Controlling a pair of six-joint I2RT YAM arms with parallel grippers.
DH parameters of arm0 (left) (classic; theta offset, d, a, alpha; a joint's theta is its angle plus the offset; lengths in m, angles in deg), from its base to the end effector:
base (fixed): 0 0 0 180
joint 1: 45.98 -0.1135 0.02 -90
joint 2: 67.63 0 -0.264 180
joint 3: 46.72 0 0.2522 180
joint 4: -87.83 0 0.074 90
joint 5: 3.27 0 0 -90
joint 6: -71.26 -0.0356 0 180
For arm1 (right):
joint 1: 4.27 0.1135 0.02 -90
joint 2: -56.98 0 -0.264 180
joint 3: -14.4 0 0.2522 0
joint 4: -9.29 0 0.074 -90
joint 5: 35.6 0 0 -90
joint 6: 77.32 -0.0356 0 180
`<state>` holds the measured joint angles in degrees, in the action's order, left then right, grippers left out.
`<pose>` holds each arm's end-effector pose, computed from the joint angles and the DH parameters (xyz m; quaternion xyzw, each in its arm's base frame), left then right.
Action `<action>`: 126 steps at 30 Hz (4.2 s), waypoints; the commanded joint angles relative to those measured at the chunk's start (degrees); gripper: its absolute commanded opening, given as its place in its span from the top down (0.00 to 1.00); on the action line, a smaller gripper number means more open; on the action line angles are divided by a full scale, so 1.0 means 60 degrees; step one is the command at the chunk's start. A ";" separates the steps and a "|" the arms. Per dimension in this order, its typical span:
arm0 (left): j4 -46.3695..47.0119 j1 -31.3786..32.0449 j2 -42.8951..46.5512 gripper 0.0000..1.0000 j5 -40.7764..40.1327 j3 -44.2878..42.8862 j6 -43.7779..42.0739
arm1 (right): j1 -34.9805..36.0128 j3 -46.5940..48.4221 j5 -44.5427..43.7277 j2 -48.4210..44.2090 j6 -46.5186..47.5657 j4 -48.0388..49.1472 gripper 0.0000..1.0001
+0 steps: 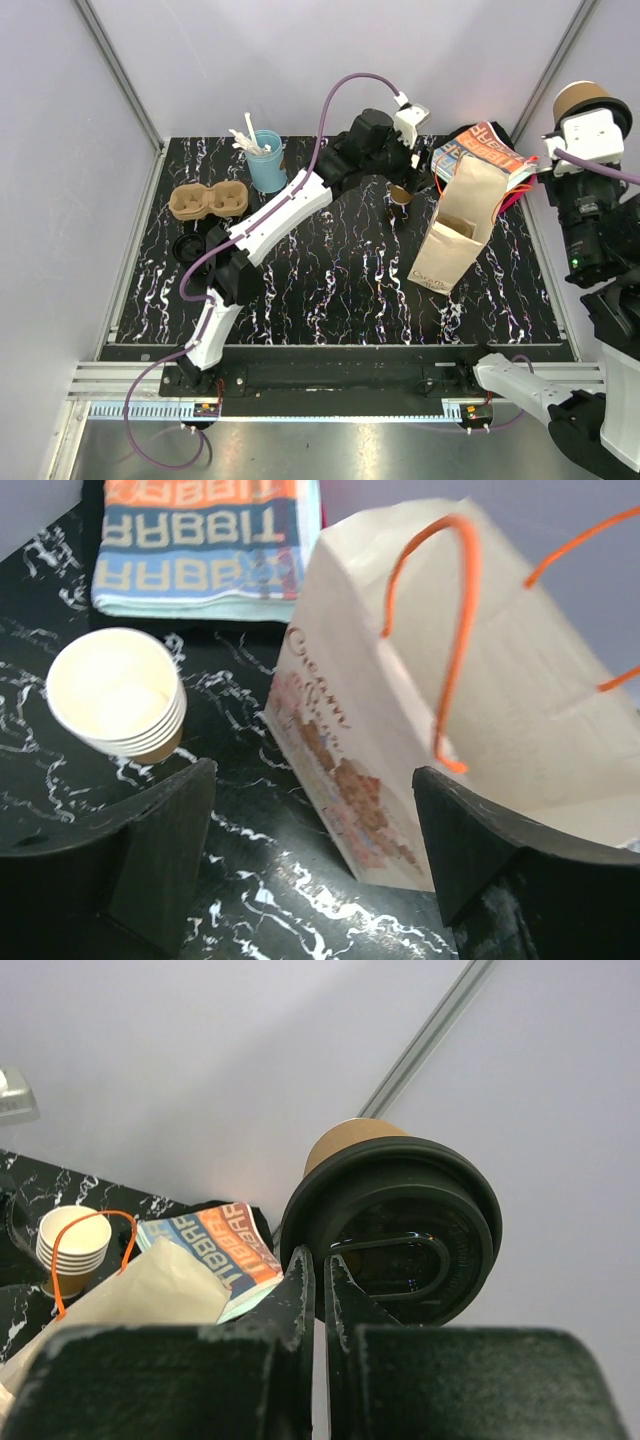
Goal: Pack the takeout coffee
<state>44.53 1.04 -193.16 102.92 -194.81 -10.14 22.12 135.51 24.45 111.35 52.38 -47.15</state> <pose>0.3387 -0.3780 0.3868 0.3436 0.7430 -0.3650 0.4436 0.0697 0.0147 0.5785 -0.1713 0.6271 -0.2504 0.7175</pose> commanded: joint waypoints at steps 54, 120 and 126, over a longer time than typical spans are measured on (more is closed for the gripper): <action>-0.1771 -0.0322 0.4296 1.00 -0.2273 0.3063 -0.1214 | -0.0356 0.0623 0.2809 0.2378 -0.1753 -0.0152 1.00; -0.0673 -0.1099 0.6538 0.91 -0.2405 0.6010 -0.0951 | 0.0977 0.0302 0.8084 0.3418 -0.4537 -0.3682 1.00; -0.0629 -0.1099 0.6479 0.85 -0.2433 0.5981 -0.0891 | 0.1211 -0.0342 0.7850 0.3491 -0.4464 -0.3596 1.00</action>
<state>36.71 -5.29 -156.51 90.26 -158.68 -16.63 28.31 135.16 72.07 131.66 25.87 -68.77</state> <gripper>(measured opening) 0.122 0.021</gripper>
